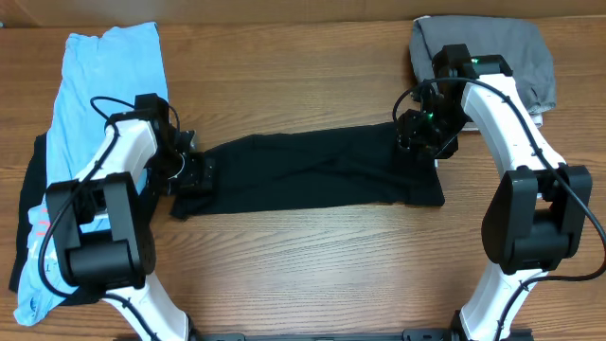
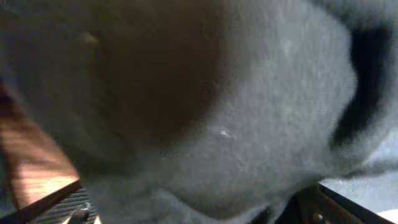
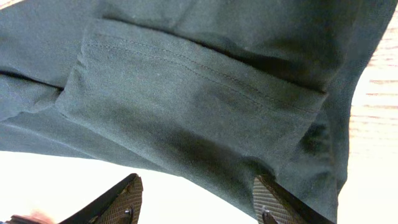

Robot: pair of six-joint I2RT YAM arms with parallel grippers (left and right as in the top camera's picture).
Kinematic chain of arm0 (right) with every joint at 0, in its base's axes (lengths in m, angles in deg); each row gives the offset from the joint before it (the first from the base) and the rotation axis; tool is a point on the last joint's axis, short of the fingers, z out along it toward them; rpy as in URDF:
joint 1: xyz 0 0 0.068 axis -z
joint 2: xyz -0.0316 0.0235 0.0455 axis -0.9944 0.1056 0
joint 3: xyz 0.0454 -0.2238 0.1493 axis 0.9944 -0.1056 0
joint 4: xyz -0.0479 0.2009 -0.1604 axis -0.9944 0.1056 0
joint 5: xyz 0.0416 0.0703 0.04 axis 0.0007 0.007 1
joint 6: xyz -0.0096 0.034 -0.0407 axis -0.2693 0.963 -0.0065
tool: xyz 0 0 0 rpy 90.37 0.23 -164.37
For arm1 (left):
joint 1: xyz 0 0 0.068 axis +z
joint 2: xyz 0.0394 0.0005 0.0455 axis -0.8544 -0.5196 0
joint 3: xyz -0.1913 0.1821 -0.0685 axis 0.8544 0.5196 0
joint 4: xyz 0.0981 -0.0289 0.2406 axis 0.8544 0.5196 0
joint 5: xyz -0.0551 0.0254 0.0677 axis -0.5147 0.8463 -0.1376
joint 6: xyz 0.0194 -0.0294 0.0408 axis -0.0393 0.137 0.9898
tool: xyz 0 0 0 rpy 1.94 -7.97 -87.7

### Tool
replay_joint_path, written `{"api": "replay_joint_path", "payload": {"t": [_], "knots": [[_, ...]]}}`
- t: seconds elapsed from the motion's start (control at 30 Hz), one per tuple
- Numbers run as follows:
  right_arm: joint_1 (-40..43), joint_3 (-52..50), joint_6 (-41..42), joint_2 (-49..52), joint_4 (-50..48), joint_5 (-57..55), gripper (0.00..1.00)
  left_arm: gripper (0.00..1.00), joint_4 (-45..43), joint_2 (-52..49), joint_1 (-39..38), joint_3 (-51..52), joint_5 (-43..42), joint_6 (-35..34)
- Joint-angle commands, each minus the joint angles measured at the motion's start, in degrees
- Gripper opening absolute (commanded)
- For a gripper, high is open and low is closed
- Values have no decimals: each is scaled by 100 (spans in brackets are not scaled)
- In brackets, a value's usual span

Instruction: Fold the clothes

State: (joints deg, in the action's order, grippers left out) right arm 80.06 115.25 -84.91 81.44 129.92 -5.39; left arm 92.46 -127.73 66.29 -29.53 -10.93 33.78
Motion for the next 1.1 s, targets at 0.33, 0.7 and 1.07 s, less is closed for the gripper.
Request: {"api": "replay_joint_path", "payload": {"t": [0.33,0.7,1.07], "knots": [[-146,131,42,-175,-188,339,41,4,-267,-96,122,-229,-7,-245],[-313,107,431,-175,-428,442,36,4,1692,-94,101,-2465,431,730],[-295,111,455,-177,-444,516,38,4,1971,-210,-846,-3034,127,975]]}}
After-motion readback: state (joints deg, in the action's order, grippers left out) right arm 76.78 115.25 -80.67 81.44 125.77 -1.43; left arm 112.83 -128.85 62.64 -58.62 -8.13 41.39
